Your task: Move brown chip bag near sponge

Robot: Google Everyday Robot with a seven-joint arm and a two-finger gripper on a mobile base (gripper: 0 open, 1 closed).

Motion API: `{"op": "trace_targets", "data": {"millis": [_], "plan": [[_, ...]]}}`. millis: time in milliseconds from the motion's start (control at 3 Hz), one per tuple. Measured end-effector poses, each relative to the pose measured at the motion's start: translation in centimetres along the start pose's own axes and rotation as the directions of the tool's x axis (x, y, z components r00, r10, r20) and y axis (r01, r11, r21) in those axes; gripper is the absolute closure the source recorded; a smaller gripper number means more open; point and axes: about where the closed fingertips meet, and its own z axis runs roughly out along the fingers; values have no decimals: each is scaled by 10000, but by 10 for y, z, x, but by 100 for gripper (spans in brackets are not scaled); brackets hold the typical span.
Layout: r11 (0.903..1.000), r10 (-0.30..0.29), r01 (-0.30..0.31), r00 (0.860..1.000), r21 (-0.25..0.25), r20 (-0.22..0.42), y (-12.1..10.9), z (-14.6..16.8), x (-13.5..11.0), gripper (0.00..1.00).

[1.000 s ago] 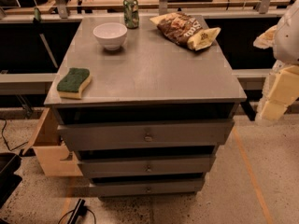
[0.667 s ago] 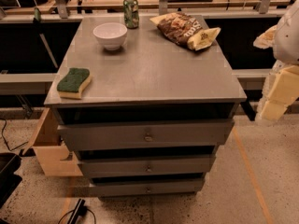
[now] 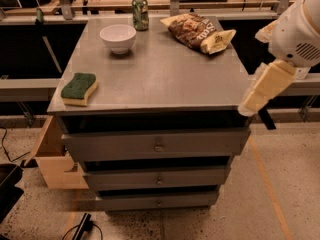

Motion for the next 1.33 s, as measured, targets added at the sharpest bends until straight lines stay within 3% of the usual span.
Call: {"op": "trace_targets", "data": {"millis": [333, 667, 1000, 1333], "plan": [[9973, 729, -738, 9786, -23, 1923, -20, 34, -29, 0], [9884, 1269, -1486, 9226, 321, 3642, -51, 59, -64, 0], [9672, 1611, -2305, 8811, 1063, 4447, -79, 66, -76, 0], [9490, 1455, -2619, 8576, 1754, 4932, -100, 56, -86, 0]]}}
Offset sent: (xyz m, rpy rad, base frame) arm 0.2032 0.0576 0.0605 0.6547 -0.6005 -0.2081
